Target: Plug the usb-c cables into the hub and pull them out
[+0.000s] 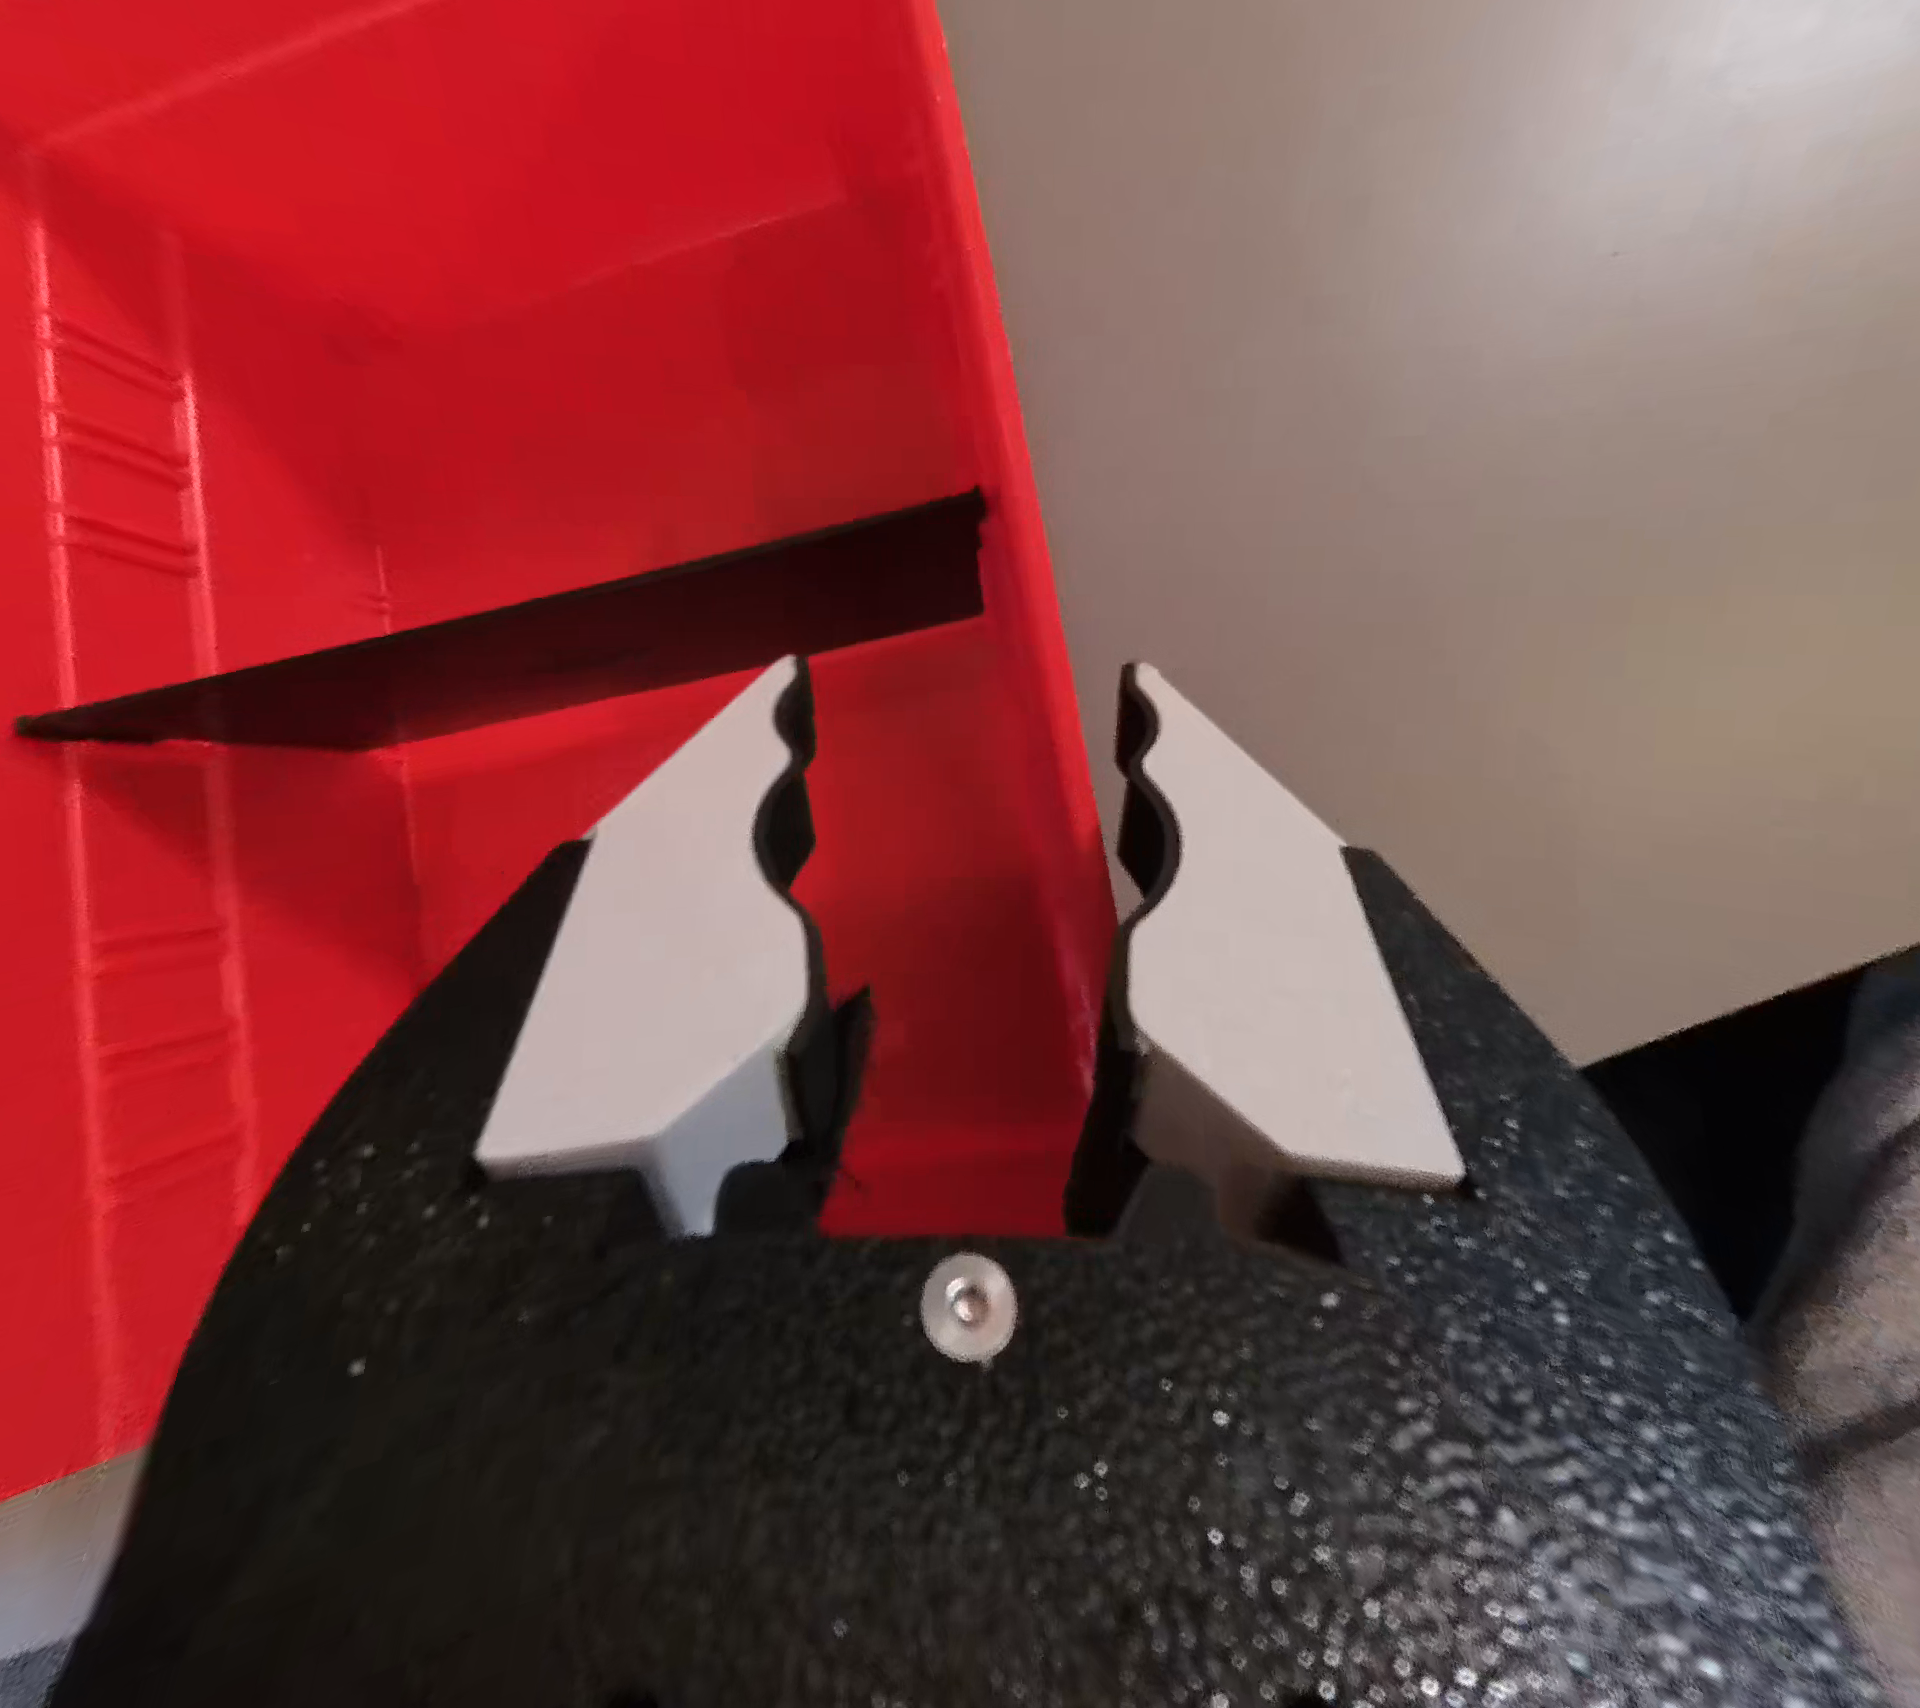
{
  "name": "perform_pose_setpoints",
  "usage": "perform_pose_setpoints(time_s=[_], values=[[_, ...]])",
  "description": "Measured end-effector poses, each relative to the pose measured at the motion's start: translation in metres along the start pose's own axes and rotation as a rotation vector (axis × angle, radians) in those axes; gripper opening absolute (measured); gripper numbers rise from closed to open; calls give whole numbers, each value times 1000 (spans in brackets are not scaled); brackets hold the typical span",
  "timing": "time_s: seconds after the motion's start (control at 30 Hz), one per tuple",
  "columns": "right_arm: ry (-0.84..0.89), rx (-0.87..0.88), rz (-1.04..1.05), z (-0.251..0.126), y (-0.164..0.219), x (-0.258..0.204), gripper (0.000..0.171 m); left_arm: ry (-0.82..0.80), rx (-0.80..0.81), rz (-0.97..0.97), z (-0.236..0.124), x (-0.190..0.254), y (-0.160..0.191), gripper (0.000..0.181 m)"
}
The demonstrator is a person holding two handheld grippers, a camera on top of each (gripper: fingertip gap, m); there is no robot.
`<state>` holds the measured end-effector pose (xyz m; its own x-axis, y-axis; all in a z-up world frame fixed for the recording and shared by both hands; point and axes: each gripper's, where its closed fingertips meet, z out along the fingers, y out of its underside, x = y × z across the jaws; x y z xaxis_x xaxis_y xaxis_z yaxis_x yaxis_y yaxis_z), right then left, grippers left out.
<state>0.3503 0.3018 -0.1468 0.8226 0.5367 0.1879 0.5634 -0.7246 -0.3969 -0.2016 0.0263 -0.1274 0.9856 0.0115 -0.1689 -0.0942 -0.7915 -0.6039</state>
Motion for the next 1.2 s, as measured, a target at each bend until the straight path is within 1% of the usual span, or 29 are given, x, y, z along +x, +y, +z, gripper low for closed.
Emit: perform_pose_setpoints(time_s=[0.03, 0.07, 0.13, 0.2, 0.33, 0.53, 0.63, 0.73, 0.83, 0.93, 1.0, 1.13, 1.2], values=[[15, -8, -10, 0, 1, 1, 35, 21, -5, 4, 1, 3, 1, 48], [30, -16, -18, 1, 1, 2, 33, 41, -9, 8, 1, 7, 2, 39], [49, -25, -29, 1, 1, 3, 28, 67, -11, 12, 2, 11, 3, 28], [46, -22, -38, 1, 0, 2, 23, 83, -14, 15, 2, 14, 3, 24], [12, -14, -65, 2, -4, -8, 21, 92, -32, 27, 3, 16, 5, 16], [-1, -7, -110, 4, -12, -21, 22, 94, -36, 41, 3, 17, 7, 13], [-4, 6, -133, 6, -19, -27, 23, 105, -70, 45, 1, 16, 14, 6], [2, 9, -167, 7, -25, -34, 26, 99, -81, 109, -3, 12, 18, 3], [-13, 30, -188, 9, -34, -45, 25, 100, -77, 130, -4, 10, 18, 3], [-53, 66, -200, 9, -45, -62, 24, 89, -62, 150, -11, 5, 17, 4], [-102, 82, -214, 8, -50, -78, 26, 75, -45, 144, -16, 0, 15, 4], [-192, 118, -241, 5, -61, -110, 29, -2, 6, 123, -32, -13, 7, 6], [-223, 132, -241, 4, -67, -125, 29, -14, 42, 97, -40, -17, 2, 7]])
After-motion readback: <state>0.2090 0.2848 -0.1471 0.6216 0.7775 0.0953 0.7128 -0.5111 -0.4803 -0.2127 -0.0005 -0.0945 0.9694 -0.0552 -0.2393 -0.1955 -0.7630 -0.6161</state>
